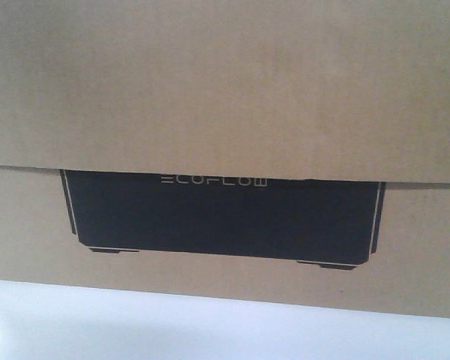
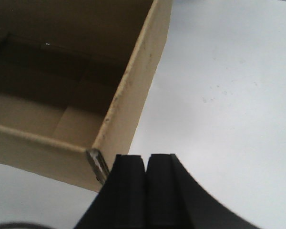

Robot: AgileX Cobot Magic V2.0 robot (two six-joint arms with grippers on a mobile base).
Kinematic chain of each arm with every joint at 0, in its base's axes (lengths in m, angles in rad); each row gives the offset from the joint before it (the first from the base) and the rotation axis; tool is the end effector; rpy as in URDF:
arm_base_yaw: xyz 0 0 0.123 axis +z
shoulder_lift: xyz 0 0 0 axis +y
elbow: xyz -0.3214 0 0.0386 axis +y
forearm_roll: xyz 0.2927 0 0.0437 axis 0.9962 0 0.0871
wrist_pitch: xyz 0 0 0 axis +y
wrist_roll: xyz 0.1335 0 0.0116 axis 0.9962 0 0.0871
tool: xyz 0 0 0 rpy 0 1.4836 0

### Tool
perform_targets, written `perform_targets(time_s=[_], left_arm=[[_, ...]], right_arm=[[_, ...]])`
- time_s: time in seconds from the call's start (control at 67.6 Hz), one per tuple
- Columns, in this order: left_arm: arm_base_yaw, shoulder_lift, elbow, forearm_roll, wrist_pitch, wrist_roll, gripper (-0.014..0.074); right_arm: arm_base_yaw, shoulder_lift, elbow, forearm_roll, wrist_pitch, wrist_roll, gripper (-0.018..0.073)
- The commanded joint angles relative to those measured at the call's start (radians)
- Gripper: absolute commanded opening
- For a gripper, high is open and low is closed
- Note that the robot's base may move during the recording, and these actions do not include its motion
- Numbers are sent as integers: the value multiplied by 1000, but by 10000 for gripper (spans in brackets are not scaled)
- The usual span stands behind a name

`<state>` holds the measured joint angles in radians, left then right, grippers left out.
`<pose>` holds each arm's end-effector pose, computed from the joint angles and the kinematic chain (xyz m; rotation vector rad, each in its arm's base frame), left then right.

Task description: Grab box from left shelf to table start

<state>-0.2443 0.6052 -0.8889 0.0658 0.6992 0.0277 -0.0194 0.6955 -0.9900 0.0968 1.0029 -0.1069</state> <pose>0.1500 -0.0315 0.4184 0.2762 1.8782 -0.0729 0.1543 0.0079 0.4078 -0.0846 2.1863 0.0474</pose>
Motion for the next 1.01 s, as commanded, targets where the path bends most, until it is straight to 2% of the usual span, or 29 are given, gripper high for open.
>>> perform_targets(time_s=[0.0,0.177,0.384,0.532,0.991], left_arm=[[-13,-84,108,0,-196,1,-92],[-13,-292,350,-38,-346,1,-92],[-13,-483,481,-50,-417,1,-92],[-13,-523,501,-50,-389,1,-92],[-13,-523,517,-50,-389,1,-92]], right_arm=[[-2,-112,92,-9,-163,-3,56],[-2,-368,300,-12,-235,-25,56],[-2,-605,412,-12,-256,-25,56],[-2,-674,432,-12,-266,-25,56],[-2,-676,434,-11,-259,-25,56]])
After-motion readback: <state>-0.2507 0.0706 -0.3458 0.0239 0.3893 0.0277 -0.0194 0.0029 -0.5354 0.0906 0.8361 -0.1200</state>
